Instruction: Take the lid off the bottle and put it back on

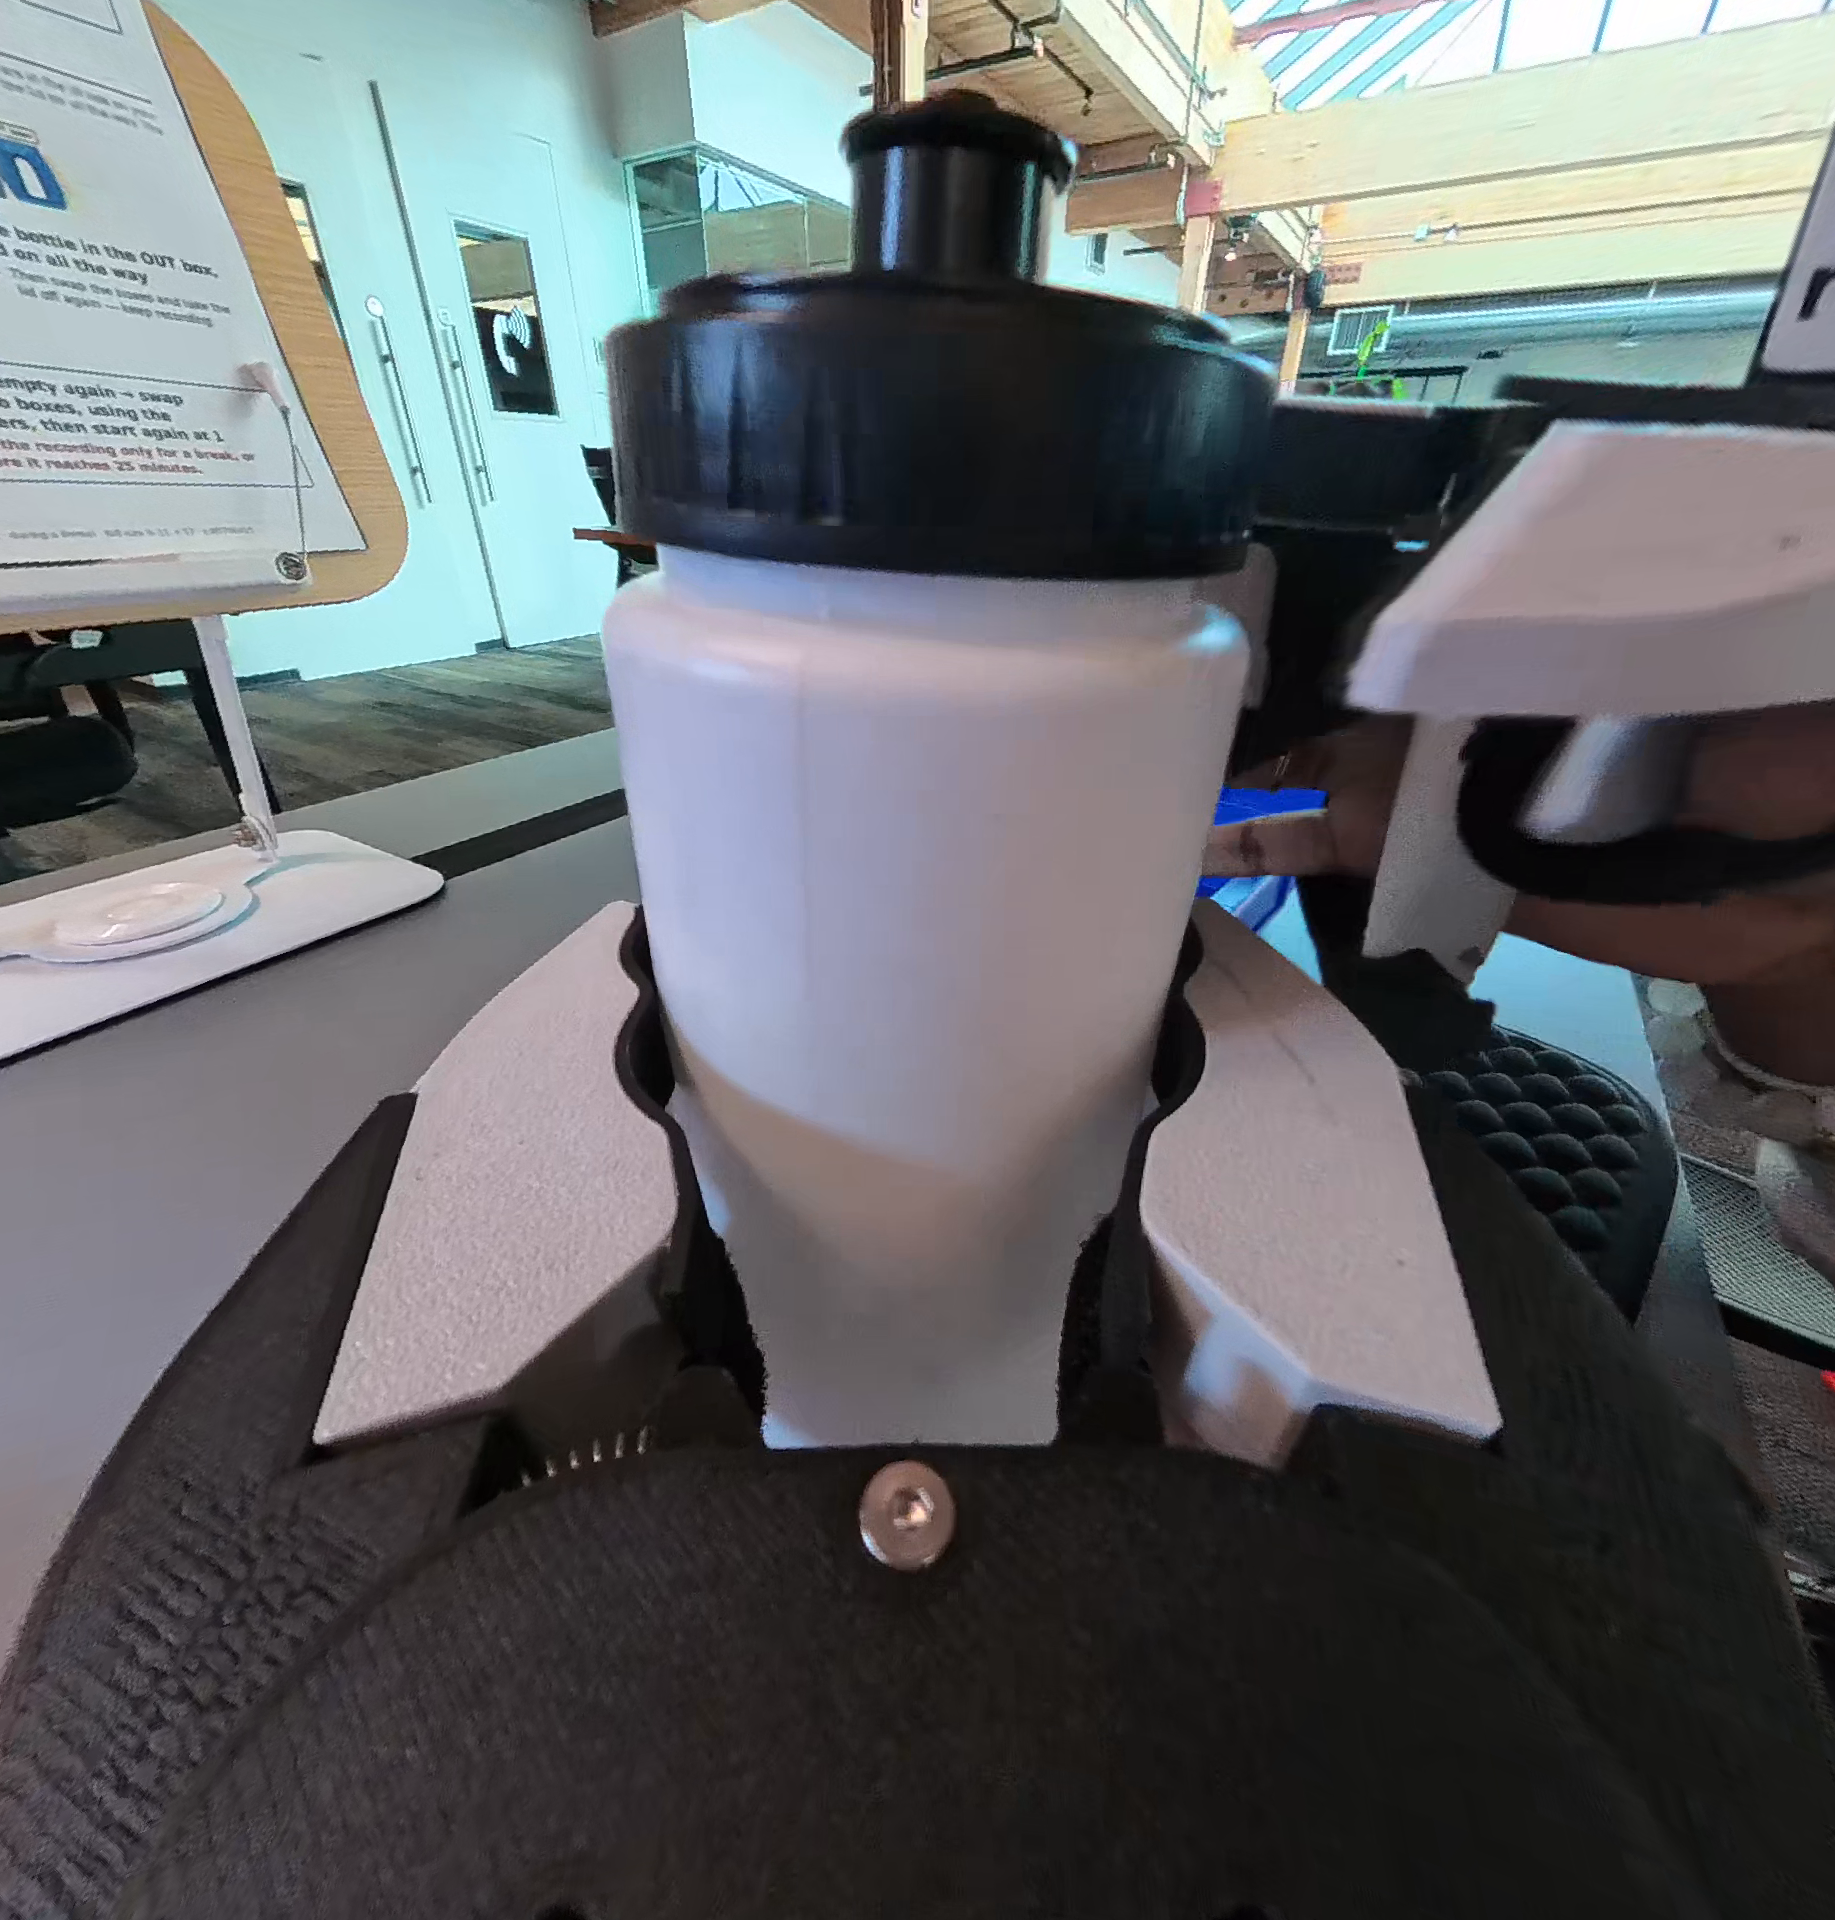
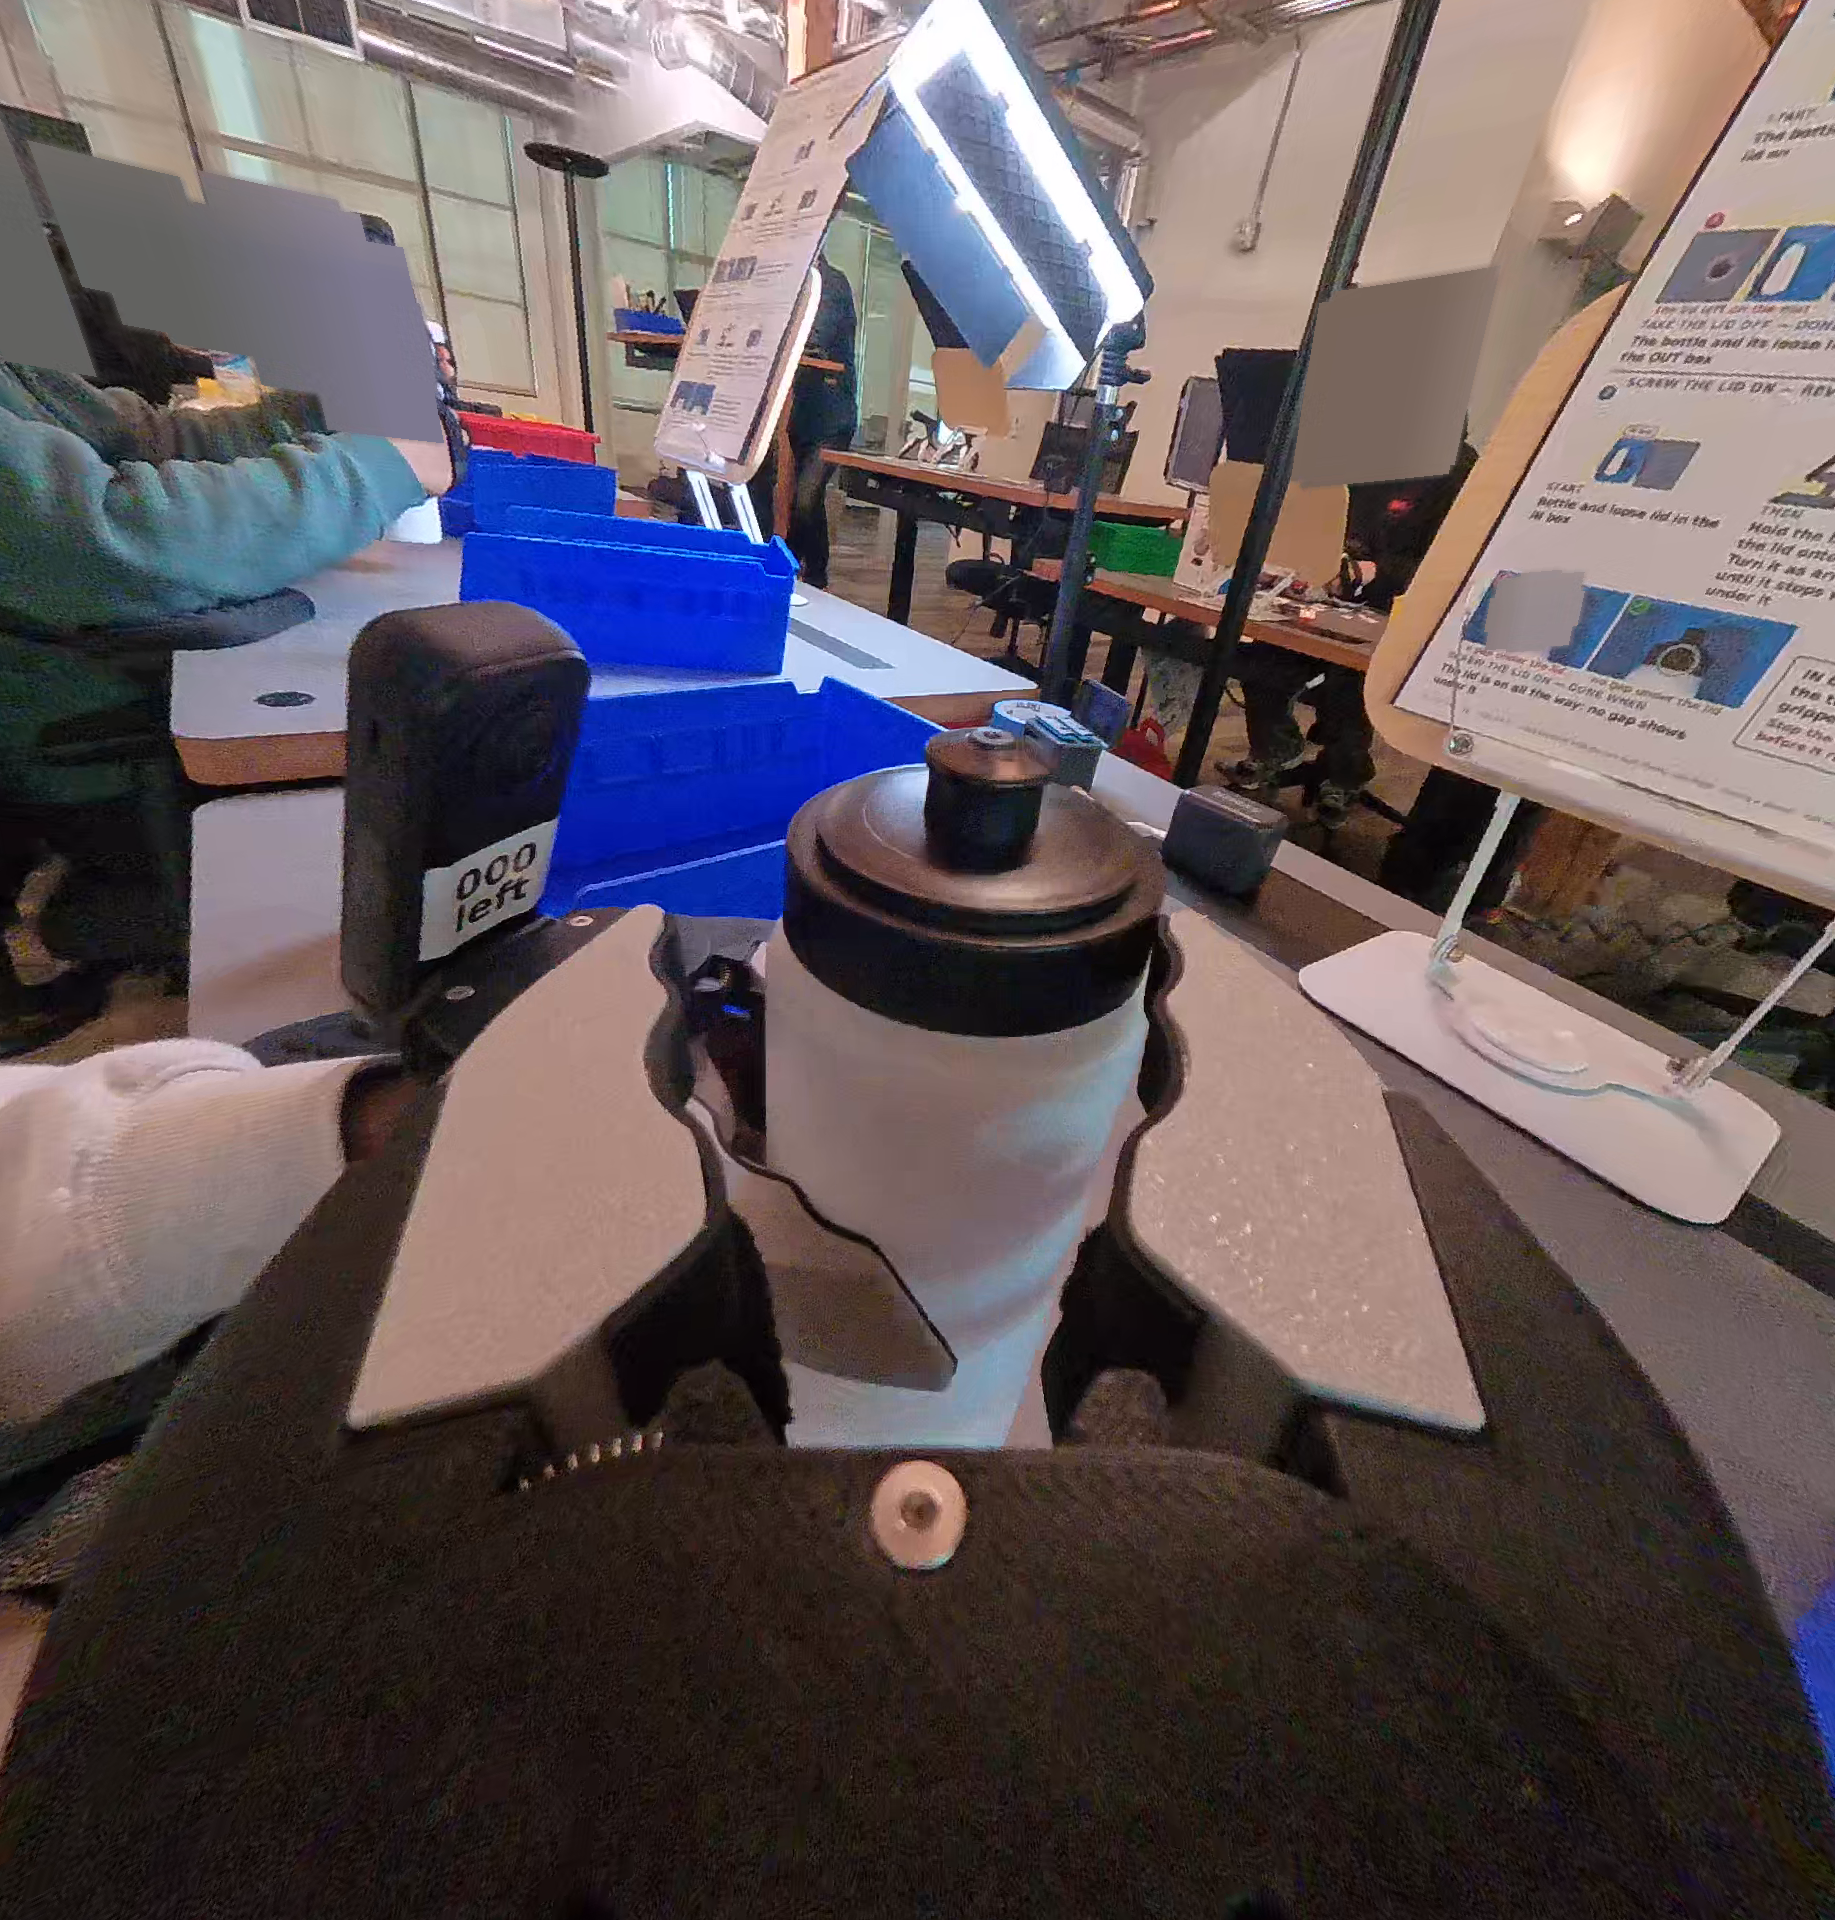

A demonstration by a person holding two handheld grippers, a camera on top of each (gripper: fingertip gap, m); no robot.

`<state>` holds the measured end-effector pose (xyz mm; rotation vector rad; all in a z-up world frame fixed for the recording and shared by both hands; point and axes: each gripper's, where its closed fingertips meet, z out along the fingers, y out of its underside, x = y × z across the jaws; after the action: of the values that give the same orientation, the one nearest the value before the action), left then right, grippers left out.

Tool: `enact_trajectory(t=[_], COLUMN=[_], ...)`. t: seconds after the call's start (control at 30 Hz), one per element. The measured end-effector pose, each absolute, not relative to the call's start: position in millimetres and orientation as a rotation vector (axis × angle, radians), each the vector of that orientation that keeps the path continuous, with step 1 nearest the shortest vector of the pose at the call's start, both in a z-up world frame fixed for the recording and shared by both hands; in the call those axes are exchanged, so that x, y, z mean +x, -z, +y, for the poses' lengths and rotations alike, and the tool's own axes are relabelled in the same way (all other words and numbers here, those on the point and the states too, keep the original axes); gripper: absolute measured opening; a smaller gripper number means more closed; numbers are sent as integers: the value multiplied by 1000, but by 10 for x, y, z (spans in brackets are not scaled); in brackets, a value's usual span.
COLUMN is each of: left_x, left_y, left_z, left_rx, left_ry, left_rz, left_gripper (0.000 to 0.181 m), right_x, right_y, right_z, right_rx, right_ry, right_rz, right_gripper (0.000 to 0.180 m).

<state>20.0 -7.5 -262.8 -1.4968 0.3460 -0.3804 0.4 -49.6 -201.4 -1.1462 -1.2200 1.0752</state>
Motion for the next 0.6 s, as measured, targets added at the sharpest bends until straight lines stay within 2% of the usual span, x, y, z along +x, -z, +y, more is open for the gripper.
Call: enact_trajectory(t=[0.13, 0.23, 0.37, 0.43, 0.6], left_x=[190, 194, 192, 186, 190], left_y=[2669, 2669, 2667, 2668, 2672], left_z=[-47, -49, -47, -42, -44], left_rx=[-1513, -1508, -1505, -1507, -1512], left_ry=[334, 344, 352, 347, 322], left_rz=[363, 365, 364, 358, 360], left_gripper=[90, 89, 89, 89, 89], right_x=[104, 47, -158, -199, -146], right_y=[1925, 1771, 1882, 1908, 1979], right_z=[-406, -337, -410, -444, -390], right_rx=[-1103, -1028, -989, -987, -1141], right_ry=[-1227, -1408, -1502, -1508, -1370], right_rz=[-1222, -1239, -1474, -1506, -1331], right_gripper=[75, 83, 92, 77, 77])
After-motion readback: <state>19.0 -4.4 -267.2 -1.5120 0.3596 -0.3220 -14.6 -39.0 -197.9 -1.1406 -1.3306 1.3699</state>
